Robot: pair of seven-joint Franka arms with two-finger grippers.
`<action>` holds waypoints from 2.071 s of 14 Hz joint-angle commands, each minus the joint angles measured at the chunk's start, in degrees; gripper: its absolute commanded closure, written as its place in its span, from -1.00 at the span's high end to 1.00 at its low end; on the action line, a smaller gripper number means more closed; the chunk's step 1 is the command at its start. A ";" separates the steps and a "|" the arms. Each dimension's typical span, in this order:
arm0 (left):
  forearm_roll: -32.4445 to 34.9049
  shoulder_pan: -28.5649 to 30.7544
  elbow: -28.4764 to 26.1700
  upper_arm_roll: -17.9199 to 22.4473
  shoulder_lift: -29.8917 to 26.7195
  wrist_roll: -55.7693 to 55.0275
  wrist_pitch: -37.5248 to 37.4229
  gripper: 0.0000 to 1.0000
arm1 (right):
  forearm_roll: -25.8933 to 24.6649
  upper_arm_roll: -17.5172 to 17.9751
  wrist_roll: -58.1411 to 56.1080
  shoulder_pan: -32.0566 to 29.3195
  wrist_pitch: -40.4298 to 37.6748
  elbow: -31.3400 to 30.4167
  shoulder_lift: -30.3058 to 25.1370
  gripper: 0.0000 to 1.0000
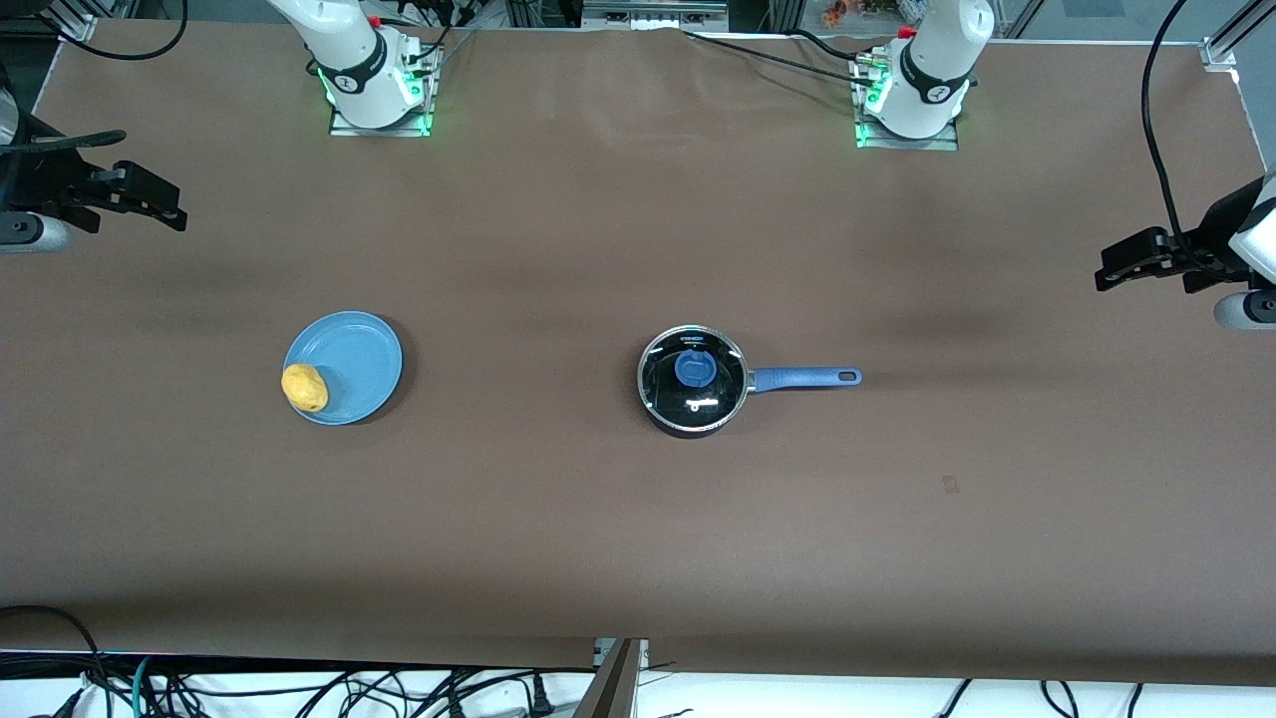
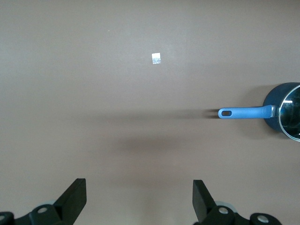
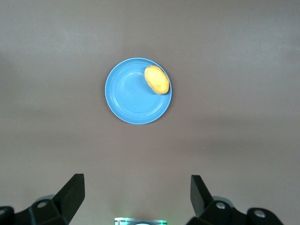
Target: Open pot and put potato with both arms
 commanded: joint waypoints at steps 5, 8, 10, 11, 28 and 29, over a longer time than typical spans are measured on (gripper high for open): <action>-0.58 -0.37 1.77 0.03 1.96 -0.32 -0.57 1.00 | 0.70 -0.10 0.64 -0.06 -0.09 0.82 0.17 1.00; -1.01 -2.13 1.68 -0.67 2.84 -2.42 -0.31 1.00 | 0.70 -0.10 0.64 -0.06 -0.09 0.82 0.17 1.00; -4.08 -5.71 1.86 -1.28 6.16 -9.25 0.66 1.00 | 0.70 -0.71 0.64 -0.06 -0.18 0.82 0.17 1.00; -3.75 -9.74 2.47 -1.20 8.10 -13.20 3.45 1.00 | 0.70 -0.89 0.64 -0.06 -0.26 0.82 0.17 1.00; 1.69 -35.10 3.70 -1.37 29.30 -39.88 33.97 1.00 | 0.61 -0.98 -0.06 -0.15 -0.70 1.26 0.88 1.00; 1.88 -35.10 3.62 -1.46 29.73 -39.70 33.97 1.00 | 0.61 -0.98 -0.06 -0.15 -0.70 1.26 0.88 1.00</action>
